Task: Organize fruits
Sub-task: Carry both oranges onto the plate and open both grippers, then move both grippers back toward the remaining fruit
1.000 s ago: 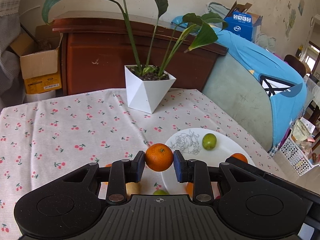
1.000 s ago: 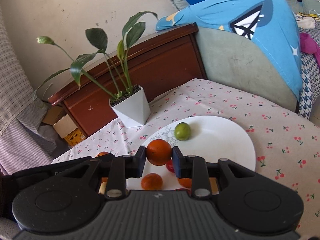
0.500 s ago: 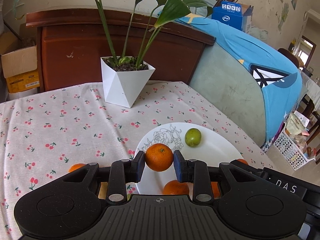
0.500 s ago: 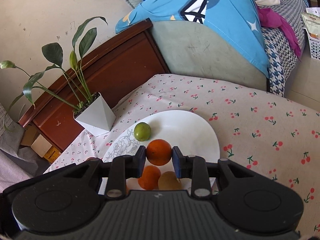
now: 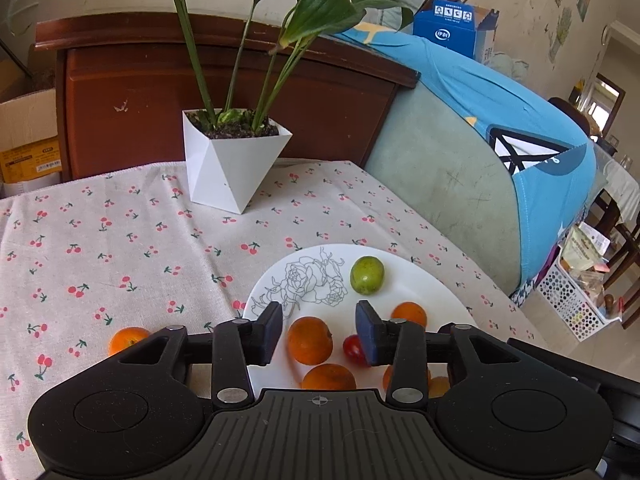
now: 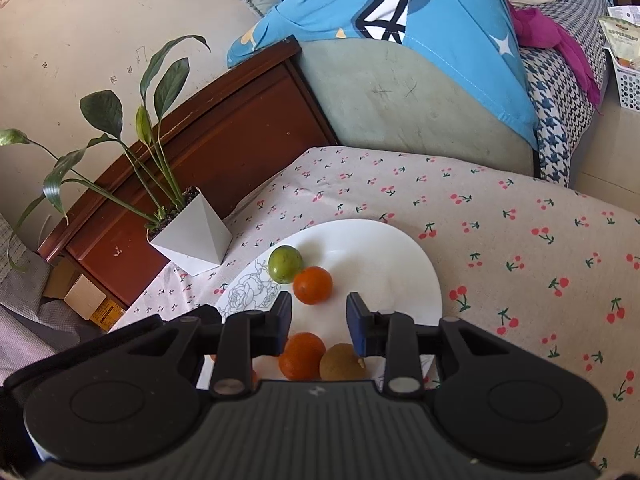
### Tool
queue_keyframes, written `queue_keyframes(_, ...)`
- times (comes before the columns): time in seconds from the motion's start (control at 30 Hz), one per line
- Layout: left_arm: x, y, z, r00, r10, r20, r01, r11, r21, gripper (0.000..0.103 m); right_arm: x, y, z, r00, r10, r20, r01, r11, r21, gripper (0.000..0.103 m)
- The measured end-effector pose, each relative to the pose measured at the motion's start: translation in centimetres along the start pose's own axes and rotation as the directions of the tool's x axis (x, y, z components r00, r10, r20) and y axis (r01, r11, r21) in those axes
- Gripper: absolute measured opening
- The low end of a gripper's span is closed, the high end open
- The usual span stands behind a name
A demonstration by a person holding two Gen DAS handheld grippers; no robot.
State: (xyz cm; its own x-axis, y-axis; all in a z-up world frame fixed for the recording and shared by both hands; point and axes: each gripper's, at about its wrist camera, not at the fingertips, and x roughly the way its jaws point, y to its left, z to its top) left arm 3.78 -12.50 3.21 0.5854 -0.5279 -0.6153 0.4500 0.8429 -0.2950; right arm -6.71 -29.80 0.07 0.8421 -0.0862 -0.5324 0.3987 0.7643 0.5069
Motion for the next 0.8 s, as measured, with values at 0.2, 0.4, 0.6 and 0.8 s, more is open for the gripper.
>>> queue_keyframes(0.2, -1.9, 0.6, 0.8, 1.000, 0.021, 0.011, -0.021, 1.000, -0.017, 0.051, -0.4, 0.8, -0.1, 1.000, 0.024, -0.005, -0.024, 0.999, -0.023, 0.032)
queue_keyframes(0.4, -4.7, 2.1, 1.4, 0.998, 0.054, 0.022, -0.054, 0.998, -0.035, 0.060, -0.8, 2.4, -1.0, 0.997, 0.071, -0.040, -0.074, 0.993, -0.089, 0.032)
queue_keyframes(0.6, -7.0, 4.4, 0.9, 0.994, 0.107, 0.028, -0.105, 0.991, -0.086, 0.061, -1.7, 4.8, -2.3, 0.989, 0.128, -0.072, -0.140, 0.971, -0.196, 0.033)
queue_keyframes(0.8, -8.9, 6.7, -0.1, 0.985, 0.170, 0.025, -0.165, 0.976, -0.145, 0.061, -2.2, 6.6, -4.3, 0.977, 0.175, -0.122, -0.203, 0.940, -0.274, 0.033)
